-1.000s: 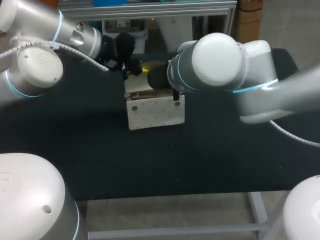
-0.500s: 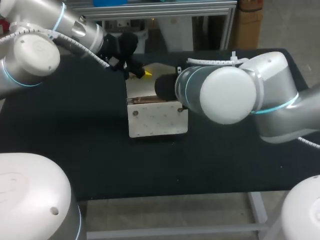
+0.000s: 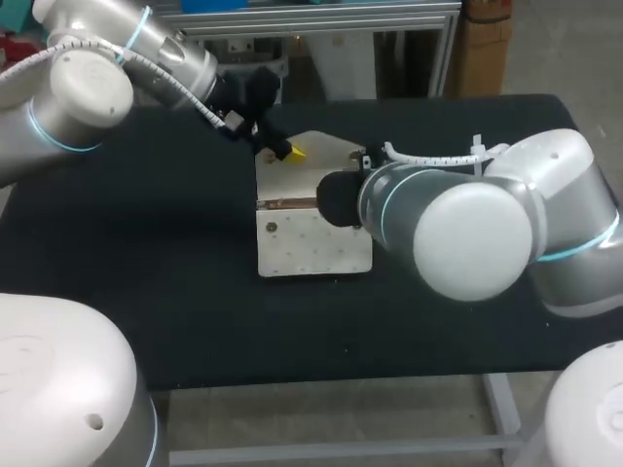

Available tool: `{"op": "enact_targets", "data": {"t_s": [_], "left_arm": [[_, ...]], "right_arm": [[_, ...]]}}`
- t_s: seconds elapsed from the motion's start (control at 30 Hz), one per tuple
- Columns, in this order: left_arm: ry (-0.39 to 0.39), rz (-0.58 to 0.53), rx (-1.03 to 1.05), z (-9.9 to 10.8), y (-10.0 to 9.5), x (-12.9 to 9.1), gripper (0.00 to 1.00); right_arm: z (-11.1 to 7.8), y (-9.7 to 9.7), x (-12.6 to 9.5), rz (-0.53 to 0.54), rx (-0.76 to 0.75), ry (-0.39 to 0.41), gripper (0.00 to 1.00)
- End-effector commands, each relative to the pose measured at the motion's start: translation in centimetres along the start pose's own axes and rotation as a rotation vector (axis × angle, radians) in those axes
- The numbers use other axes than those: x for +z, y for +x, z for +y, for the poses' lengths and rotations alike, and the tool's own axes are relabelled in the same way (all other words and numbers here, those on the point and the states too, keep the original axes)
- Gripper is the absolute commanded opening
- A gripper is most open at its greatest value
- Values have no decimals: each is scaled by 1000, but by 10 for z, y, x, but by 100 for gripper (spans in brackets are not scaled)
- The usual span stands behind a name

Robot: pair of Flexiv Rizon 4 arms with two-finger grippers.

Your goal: Pick up the bag, open it, inspect its contents, close it, and place it on the opposite side

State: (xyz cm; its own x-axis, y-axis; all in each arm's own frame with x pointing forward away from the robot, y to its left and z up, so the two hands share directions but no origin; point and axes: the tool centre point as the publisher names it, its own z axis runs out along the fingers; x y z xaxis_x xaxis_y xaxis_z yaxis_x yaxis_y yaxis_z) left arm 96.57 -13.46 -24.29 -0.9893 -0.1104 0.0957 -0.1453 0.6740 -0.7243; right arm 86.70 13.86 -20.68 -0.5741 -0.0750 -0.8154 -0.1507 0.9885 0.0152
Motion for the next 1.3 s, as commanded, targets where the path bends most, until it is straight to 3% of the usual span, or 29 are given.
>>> {"op": "enact_targets", "data": {"t_s": [0.03,0.47,0.9,1.3], "left_arm": [[25,51,-4,6,-16,10,0],[18,-28,18,20,-28,20,0],[-4,-56,35,35,-40,34,0],[-1,-52,22,47,-54,42,0]], "right_arm": [[-4,14,-6,-13,-2,1,0],[0,56,17,17,-31,-53,0],[10,85,30,28,-76,-93,0],[18,107,36,58,-98,-73,0]]}}
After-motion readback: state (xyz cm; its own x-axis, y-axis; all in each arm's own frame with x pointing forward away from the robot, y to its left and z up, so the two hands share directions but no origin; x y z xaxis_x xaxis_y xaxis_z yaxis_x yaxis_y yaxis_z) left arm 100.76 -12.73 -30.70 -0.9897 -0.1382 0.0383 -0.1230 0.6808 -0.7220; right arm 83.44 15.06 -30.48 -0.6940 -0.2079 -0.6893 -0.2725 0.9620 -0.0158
